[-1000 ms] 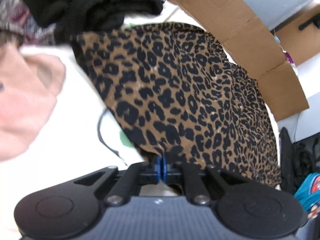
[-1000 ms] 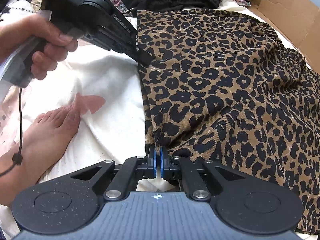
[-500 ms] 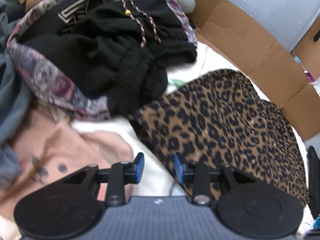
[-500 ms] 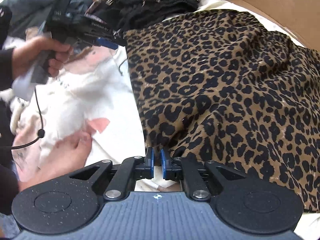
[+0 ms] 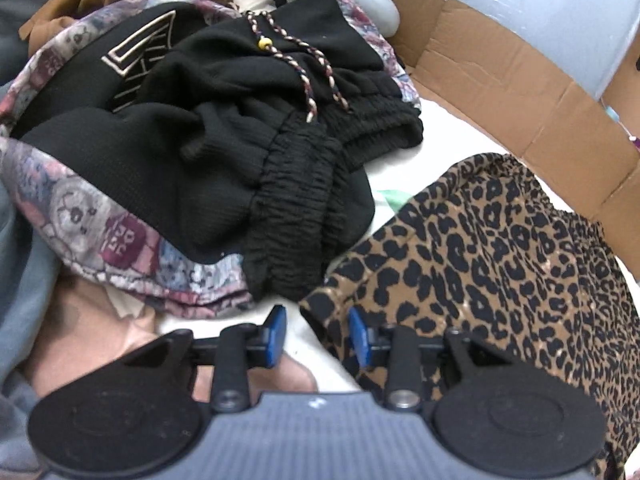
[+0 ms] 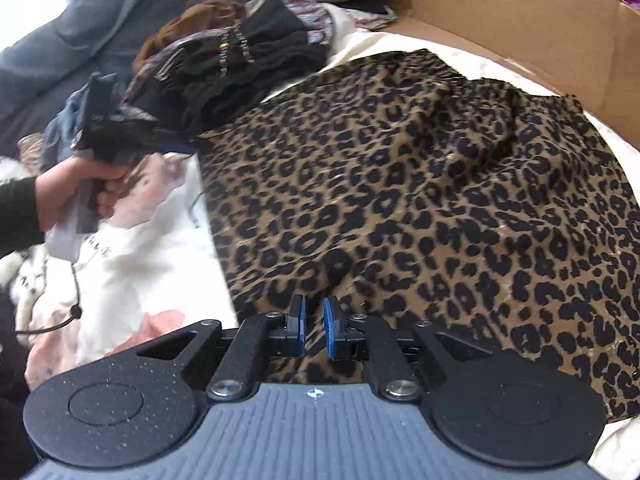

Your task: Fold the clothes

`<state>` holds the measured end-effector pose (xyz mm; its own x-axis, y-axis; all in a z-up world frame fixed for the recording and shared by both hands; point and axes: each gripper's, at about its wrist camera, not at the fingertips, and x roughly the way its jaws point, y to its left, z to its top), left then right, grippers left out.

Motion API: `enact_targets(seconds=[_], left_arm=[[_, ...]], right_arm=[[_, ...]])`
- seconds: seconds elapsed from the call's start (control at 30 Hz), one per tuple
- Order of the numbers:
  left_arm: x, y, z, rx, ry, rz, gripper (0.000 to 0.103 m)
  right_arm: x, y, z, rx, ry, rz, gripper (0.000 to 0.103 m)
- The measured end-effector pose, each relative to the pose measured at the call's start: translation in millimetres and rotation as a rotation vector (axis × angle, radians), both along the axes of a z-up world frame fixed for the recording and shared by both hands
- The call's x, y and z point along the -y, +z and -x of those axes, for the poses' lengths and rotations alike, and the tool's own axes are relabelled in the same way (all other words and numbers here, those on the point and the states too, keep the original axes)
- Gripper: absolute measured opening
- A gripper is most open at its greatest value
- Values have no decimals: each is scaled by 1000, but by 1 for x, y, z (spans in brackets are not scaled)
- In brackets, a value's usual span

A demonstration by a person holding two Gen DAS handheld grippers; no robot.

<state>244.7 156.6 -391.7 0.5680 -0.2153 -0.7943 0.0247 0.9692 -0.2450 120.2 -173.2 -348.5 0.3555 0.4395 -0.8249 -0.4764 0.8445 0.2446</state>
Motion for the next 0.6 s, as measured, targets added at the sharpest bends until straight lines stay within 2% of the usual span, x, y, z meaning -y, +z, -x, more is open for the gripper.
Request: enact_targets(seconds=[0.33, 0.47, 0.6], left_arm=[[-1, -10, -1, 14, 11, 8, 37], [-7, -8, -1, 13, 1, 21, 31], [-9, -5, -1, 21, -27, 23, 29]], right_arm=[[-34, -30, -43, 53, 26, 72, 16], [-33, -48, -47, 35, 17, 127, 18], [-24, -63, -44, 12, -10, 194, 19]])
